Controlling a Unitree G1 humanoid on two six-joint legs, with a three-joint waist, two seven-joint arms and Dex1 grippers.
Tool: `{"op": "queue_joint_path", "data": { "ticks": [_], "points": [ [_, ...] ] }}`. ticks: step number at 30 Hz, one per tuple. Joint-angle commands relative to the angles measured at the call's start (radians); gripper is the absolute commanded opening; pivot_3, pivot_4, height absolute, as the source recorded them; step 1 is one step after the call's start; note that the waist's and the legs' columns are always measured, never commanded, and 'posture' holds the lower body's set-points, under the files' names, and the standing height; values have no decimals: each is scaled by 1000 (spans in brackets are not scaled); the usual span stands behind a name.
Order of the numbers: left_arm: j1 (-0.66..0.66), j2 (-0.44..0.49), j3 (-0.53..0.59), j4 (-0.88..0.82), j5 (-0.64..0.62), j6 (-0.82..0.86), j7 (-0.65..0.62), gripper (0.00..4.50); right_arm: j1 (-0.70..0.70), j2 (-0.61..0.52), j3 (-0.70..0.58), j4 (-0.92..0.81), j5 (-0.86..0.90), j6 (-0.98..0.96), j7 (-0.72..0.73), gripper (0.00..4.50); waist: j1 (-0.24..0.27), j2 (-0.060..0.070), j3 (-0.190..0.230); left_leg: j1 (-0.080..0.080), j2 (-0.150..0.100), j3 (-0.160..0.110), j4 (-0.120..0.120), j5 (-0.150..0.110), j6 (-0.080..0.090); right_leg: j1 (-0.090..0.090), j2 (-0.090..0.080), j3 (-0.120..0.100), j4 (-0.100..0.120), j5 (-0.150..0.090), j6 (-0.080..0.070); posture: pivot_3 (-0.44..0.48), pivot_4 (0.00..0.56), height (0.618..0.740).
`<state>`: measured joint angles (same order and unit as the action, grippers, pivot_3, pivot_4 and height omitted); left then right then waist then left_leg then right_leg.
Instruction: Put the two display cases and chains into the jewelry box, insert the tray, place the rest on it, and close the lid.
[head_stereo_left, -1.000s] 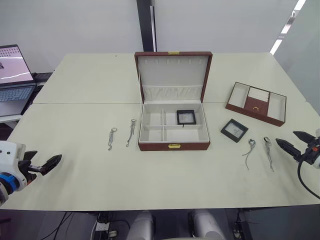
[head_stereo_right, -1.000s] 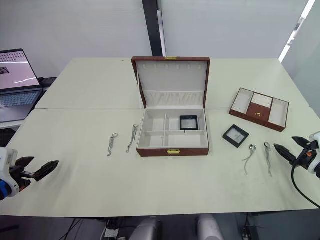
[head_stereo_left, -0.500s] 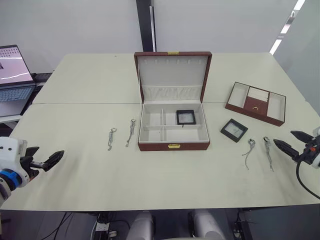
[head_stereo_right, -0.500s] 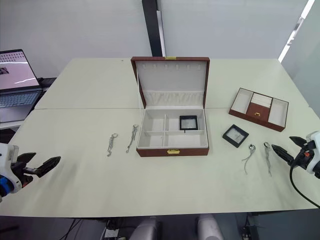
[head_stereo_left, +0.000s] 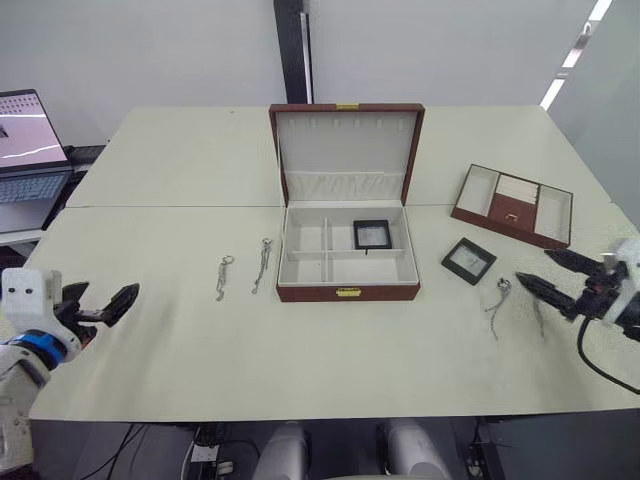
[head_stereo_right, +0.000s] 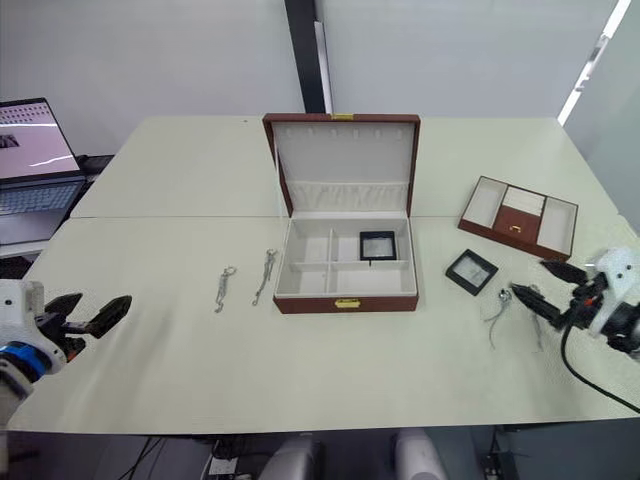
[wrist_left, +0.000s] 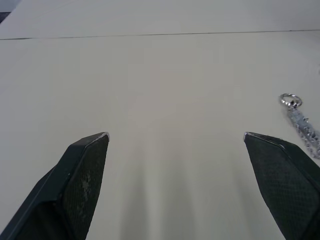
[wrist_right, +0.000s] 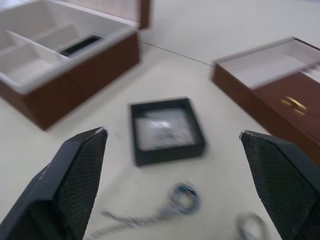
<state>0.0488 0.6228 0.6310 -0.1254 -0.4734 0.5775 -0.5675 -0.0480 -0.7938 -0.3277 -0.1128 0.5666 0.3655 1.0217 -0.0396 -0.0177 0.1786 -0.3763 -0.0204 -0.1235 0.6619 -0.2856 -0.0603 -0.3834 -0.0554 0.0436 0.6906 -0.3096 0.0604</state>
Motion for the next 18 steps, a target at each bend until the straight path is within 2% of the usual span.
{"op": "queue_joint_path", "data": {
  "ticks": [1,8,18],
  "points": [
    [-35,-51,-64,-69,-5,-3,62,4479,-29,14,80,-212,69,67,-5,4500,3,0,0,0,0,0,0,0,0,0,0,-1,-1,0,0,0,150,740],
    [-85,-176,-208,-98,40,-34,163,4479,-160,40,215,-347,104,158,-42,4500,10,-1,0,-2,-2,-3,0,0,0,0,0,-2,-2,1,1,0,150,740],
    [-173,-271,-327,-31,129,-95,279,4479,-258,95,316,-331,62,175,-97,4500,10,-1,0,-3,-2,-5,0,0,0,0,1,-3,-3,1,0,0,150,740]
  ]
}}
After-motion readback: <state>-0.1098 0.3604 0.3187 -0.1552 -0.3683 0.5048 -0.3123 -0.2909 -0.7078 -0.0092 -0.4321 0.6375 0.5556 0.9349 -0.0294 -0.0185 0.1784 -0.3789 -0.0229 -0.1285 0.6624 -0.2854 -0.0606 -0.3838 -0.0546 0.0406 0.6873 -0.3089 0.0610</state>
